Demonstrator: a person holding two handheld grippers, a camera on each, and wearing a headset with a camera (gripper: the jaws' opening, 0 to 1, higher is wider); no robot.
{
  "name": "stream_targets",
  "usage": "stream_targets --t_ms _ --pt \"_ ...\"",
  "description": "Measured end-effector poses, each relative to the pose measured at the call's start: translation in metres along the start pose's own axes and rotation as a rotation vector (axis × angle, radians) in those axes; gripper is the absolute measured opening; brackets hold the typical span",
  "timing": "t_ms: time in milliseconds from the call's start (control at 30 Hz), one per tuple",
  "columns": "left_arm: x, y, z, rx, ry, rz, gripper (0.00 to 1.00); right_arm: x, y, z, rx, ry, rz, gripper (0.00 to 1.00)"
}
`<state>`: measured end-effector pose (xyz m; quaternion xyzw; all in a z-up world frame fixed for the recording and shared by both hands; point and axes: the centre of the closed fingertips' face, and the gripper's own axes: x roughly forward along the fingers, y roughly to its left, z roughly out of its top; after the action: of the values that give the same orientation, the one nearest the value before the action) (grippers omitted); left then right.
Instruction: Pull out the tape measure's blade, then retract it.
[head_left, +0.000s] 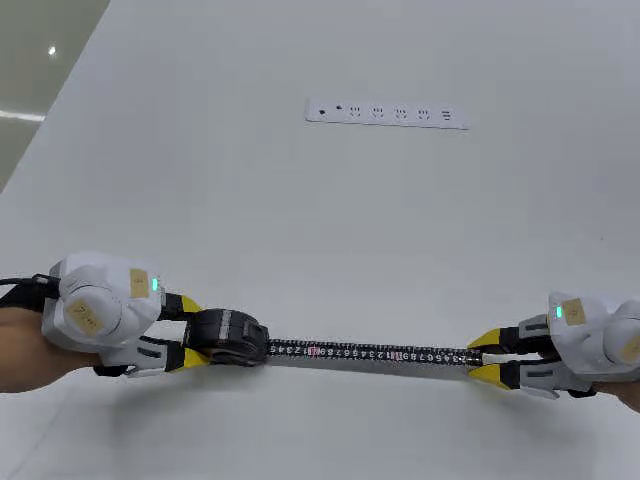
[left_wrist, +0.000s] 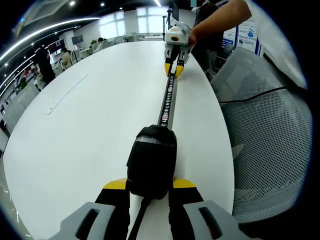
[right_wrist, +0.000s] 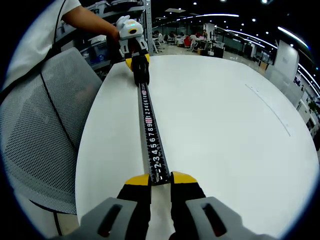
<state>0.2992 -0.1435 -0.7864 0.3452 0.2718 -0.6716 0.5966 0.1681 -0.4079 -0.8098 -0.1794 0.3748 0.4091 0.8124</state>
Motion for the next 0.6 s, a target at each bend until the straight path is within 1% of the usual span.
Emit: stream_targets --t_ms 267,400,600 --pt "0.0016 0.0013 -0.0003 -0.007 0.004 0.005 0.27 0.0065 -0.0022 -0.0056 0.011 0.008 0.001 0.13" --pt "0.0014 0.0011 -0.0002 -0.012 0.006 0.011 0.27 0.0060 -0.0016 -0.0059 0.042 0.000 0.008 0.13" --pt "0.0020 0.0016 0.0013 -0.044 0.001 0.015 0.28 0.0056 -0.0024 -0.0047 0.060 -0.006 0.023 0.13"
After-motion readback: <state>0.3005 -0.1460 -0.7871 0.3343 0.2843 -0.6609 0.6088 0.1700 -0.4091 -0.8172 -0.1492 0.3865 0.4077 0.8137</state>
